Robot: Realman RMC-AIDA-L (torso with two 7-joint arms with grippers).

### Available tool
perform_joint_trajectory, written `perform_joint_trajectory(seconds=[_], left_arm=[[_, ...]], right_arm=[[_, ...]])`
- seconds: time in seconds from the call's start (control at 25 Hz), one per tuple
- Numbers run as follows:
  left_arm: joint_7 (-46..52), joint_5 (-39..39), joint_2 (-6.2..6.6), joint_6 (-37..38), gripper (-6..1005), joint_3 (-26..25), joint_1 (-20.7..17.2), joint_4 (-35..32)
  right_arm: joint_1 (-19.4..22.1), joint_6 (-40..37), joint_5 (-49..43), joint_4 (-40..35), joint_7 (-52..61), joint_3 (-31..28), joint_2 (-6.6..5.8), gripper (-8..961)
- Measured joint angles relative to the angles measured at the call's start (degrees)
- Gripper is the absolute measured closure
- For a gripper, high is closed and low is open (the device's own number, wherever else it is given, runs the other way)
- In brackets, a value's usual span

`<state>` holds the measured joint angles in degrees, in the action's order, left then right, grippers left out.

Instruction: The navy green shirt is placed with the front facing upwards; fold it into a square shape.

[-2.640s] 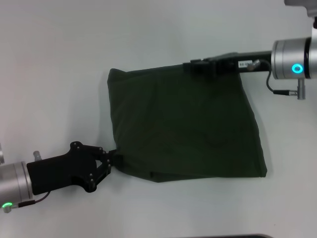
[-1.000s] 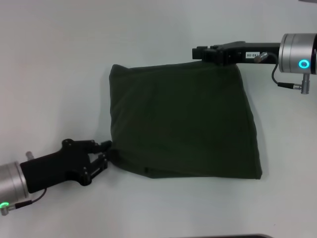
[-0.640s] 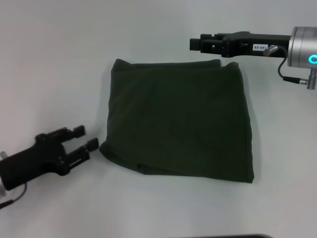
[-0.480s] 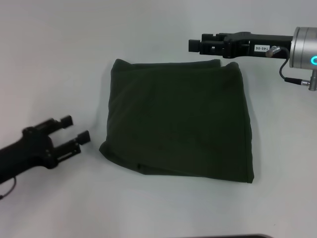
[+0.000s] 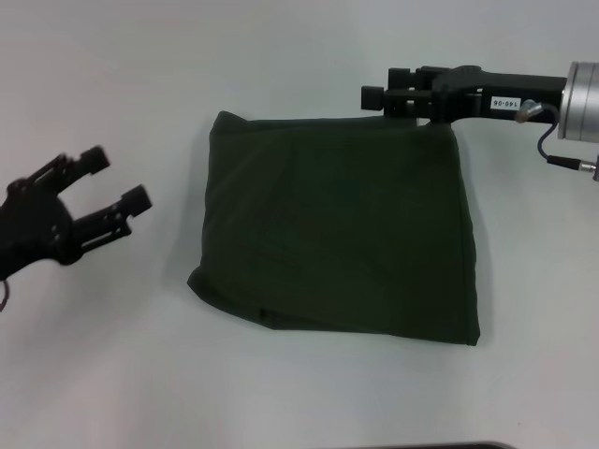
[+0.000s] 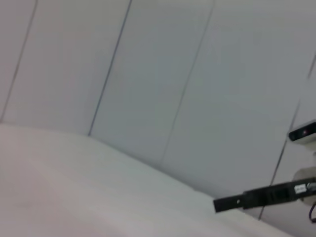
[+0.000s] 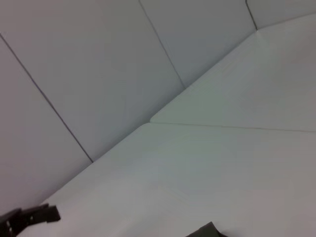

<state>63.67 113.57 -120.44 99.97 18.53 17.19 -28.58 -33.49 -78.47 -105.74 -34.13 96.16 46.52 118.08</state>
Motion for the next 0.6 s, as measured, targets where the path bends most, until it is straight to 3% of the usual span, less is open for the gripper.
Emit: perform_joint_trajectory(seconds=[0.24,0.6], left_arm=[[0.0,0.0,-1.19,1.6,91,0.5,4.3,0.0],[2.0,0.5,-0.91,4.6,93,3.3,5.8,-0.2]], right_arm=[[0.4,-1.4,-0.2,0.1,-3.7,0.1,0.28,115],[3.2,-8.9,-0.7,0.4,-11.6,0.7,-0.11,106]])
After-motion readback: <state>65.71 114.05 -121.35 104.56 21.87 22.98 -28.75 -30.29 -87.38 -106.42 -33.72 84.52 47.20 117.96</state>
